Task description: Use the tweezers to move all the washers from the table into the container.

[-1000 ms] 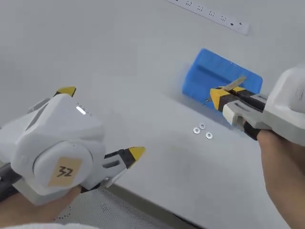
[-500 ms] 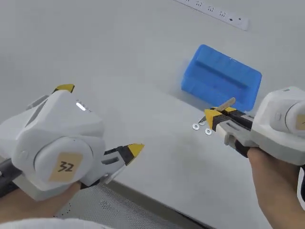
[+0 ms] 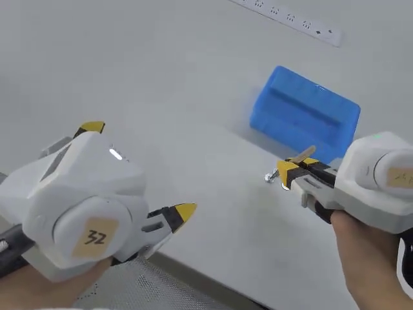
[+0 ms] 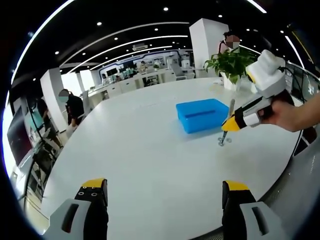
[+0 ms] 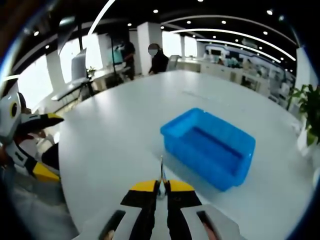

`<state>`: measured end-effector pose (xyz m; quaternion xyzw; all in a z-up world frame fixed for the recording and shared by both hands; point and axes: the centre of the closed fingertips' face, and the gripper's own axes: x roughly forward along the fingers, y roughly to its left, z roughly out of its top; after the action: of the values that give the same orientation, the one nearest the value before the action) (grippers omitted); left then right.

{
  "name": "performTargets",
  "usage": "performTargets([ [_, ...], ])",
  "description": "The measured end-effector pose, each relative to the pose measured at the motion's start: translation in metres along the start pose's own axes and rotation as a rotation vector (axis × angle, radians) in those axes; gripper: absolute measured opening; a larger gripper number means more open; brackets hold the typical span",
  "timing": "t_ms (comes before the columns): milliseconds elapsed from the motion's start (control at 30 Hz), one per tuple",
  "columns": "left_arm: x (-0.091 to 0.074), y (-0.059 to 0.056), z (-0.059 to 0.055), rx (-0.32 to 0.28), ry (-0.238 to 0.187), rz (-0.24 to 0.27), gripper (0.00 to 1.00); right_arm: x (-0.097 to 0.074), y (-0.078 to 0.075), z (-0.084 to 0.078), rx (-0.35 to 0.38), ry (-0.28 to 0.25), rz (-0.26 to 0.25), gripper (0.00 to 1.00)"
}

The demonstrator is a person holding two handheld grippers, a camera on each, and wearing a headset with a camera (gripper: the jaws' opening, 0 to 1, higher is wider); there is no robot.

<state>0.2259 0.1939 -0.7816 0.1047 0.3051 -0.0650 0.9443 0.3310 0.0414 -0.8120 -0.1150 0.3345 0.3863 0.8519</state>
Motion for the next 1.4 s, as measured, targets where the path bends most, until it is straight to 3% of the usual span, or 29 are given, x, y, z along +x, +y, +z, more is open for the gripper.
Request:
performTargets([
  [533,0.001,0.001,-0.001,-0.001,0.005,0.000,0.96,0.006,0.000,-0.001,-0.089,-0.019,-0.013,0.03],
  [667,0.001,0.000,-0.001,-0.002,0.005,-0.002,0.96,0.006,0.000,-0.001,-0.086,-0.004,-0.014,0.03],
  [800,0.000,0.000,-0.001,0.000,0.005,-0.003,0.96,0.002,0.001,-0.001,-0.034,-0.002,0.001,0.03],
  [1167,0.000,0.000,0.000,-0.001,-0.001,-0.002,0.96,-0.018,0.001,0.020,-0.040,-0.041,0.007,0.03],
  [1400,0.001,0.000,-0.001,0.005,0.003,-0.002,0.96,-0.029,-0.003,0.055,-0.066,-0.113,-0.005,0.03],
])
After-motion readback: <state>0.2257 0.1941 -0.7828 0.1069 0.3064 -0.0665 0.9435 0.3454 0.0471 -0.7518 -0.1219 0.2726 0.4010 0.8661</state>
